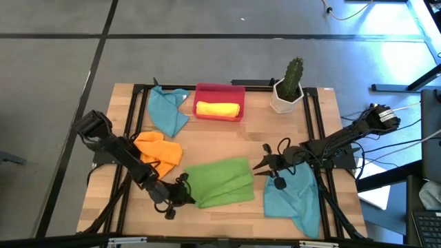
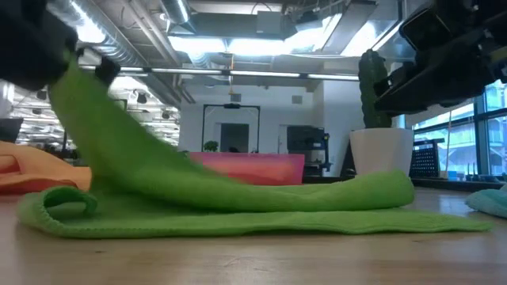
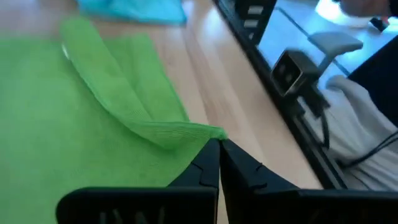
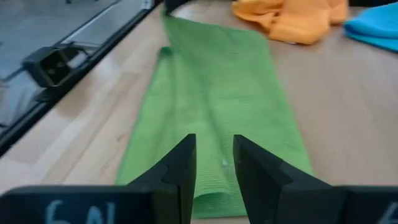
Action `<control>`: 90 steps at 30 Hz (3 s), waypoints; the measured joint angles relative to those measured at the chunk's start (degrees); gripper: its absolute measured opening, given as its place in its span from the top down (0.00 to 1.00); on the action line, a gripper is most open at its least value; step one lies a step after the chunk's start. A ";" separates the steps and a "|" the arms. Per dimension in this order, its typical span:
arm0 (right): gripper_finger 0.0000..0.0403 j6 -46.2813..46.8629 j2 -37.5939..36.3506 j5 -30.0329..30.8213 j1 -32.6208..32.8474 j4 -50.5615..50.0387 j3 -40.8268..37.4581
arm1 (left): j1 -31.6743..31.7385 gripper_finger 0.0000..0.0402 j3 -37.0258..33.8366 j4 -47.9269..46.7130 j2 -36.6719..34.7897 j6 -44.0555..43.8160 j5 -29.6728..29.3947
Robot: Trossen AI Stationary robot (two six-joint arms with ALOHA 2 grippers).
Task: Roll microfiber towels into tight, uniform cylinder then place into a basket
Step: Roll the green towel
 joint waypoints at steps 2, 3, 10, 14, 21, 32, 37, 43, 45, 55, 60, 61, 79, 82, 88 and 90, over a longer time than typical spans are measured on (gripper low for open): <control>0.73 0.00 0.00 1.33 0.00 0.00 0.00 | -0.04 1.00 0.00 0.54 -1.30 2.64 -1.80; 0.73 0.00 0.00 1.96 0.00 0.00 0.00 | -0.04 1.00 0.00 0.61 -1.78 3.55 -3.68; 0.73 -0.24 0.00 6.09 0.00 1.21 0.00 | 1.22 1.00 0.00 0.32 -2.08 6.74 -12.93; 0.73 -0.72 0.00 6.07 0.00 1.23 0.00 | 1.57 1.00 0.00 0.25 -2.08 2.88 -5.36; 0.73 -0.22 0.00 6.10 0.00 1.25 0.00 | 0.68 0.97 0.00 0.54 -2.06 -0.03 -0.41; 0.73 0.16 0.00 6.16 0.00 1.64 0.00 | 0.63 0.71 0.00 1.28 -2.01 -0.40 -0.47; 0.73 0.41 0.00 7.78 0.02 1.83 0.00 | 0.64 0.65 -0.02 9.97 -2.01 7.54 -0.52; 0.73 3.28 0.76 11.82 0.00 2.47 0.00 | 3.19 0.65 0.00 13.87 -1.48 17.79 -11.34; 0.73 3.43 2.24 11.91 0.02 2.88 0.02 | 5.44 0.65 -0.04 12.28 -0.19 16.91 -14.23; 0.73 5.54 17.65 10.67 -2.28 2.62 4.94 | 16.10 0.66 -0.02 9.57 6.70 5.64 -4.21; 0.73 4.60 23.91 6.43 -2.69 1.76 8.19 | 16.85 0.66 -0.02 5.32 9.25 -0.57 -3.39; 0.73 4.48 24.77 5.18 -2.69 1.08 8.91 | 16.83 0.66 -0.02 4.75 9.73 -1.53 -3.29; 0.73 4.61 27.54 -12.21 2.44 -0.92 13.35 | 18.05 0.66 -0.02 2.07 13.13 -8.46 -4.50; 0.73 4.55 27.54 -12.14 4.01 -0.92 13.35 | 18.05 0.66 -0.02 2.09 13.13 -8.44 -6.41; 0.73 4.08 27.54 -11.52 4.46 0.98 13.35 | 18.12 0.66 -0.02 2.15 13.13 -8.39 -7.73; 0.73 3.06 27.54 -11.52 4.48 2.52 13.35 | 17.97 0.66 -0.04 2.10 12.84 -8.16 -7.71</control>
